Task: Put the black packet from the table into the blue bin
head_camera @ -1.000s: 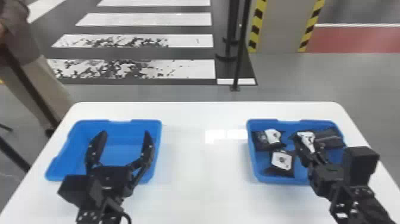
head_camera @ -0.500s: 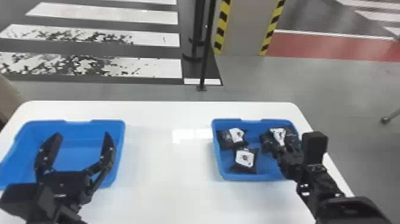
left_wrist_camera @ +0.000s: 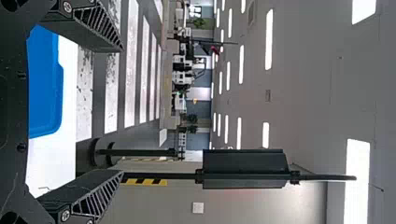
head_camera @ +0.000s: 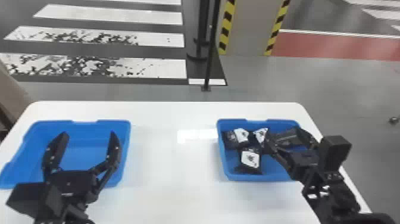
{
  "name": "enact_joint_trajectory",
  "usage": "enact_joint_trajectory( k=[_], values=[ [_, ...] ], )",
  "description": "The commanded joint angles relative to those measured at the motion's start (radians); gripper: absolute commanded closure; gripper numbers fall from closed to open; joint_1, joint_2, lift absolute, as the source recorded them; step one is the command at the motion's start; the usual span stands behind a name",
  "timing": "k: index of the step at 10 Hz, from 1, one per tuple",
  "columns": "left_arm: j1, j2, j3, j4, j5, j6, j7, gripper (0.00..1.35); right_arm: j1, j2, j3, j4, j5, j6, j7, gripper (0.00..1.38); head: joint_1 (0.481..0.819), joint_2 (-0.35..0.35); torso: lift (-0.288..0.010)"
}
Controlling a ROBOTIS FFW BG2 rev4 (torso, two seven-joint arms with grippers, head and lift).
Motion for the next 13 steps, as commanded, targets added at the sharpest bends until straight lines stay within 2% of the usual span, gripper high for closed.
enact_joint_trajectory(
  k=[1, 3, 4, 7, 13],
  values=[
    [-0.003, 0.000, -0.004, 0.000, -0.001, 0.000, 0.000, 0.10, 0.084, 0.008, 0.002, -0.102, -0.041, -0.030, 0.018, 0.13, 0.695, -0.095, -0.110],
    [-0.003, -0.003, 0.000, 0.000, -0.001, 0.002, 0.000, 0.10, 0.205, 0.001, 0.040, -0.229, -0.091, -0.133, 0.018, 0.13, 0.695, -0.074, -0.110],
    [0.000, -0.003, 0.002, 0.000, -0.001, 0.000, 0.000, 0.10, 0.232, -0.005, 0.054, -0.244, -0.113, -0.167, 0.019, 0.13, 0.695, -0.052, -0.110],
    [0.000, -0.003, 0.004, 0.000, 0.003, 0.002, 0.000, 0.10, 0.261, -0.003, 0.052, -0.178, -0.155, -0.300, 0.055, 0.13, 0.695, -0.026, -0.110],
    [0.000, -0.005, 0.006, 0.000, 0.003, 0.000, 0.000, 0.10, 0.249, 0.003, 0.056, -0.153, -0.151, -0.302, 0.064, 0.13, 0.695, -0.026, -0.110]
  ],
)
